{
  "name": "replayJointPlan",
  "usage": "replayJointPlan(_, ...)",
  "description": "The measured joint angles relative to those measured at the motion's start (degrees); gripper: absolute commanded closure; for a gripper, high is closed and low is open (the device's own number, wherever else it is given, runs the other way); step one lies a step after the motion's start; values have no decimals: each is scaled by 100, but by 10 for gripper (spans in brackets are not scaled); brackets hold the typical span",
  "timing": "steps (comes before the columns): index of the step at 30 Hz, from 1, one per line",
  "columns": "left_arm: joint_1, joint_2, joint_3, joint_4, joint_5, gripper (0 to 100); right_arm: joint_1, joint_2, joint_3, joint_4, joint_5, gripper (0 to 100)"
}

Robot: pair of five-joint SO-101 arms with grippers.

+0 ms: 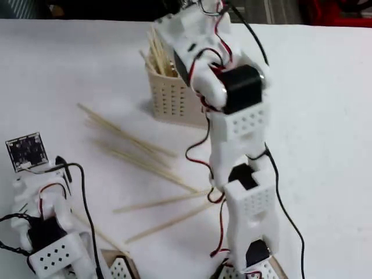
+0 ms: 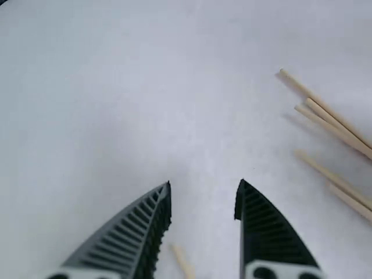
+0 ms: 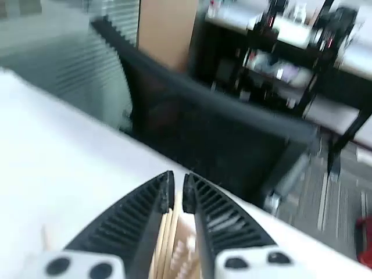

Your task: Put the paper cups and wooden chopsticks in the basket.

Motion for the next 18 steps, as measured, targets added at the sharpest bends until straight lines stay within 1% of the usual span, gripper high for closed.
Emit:
replayJointPlan(2,0,0,18,0,0,812,0,-167,0,527,0,961)
replayJointPlan(4,0,0,70,0,0,812,0,-281,0,809,0,985)
replayJointPlan(9,0,-18,123,-123,0,812,185,-501,18,914,0,981)
replayJointPlan(11,0,-18,123,-123,0,812,176,-695,237,949,0,981)
replayJointPlan(14,0,-18,123,-123,0,812,158,-1301,1064,958,0,981)
replayJointPlan(18,0,-18,123,-123,0,812,229,-2514,2884,958,-149,981)
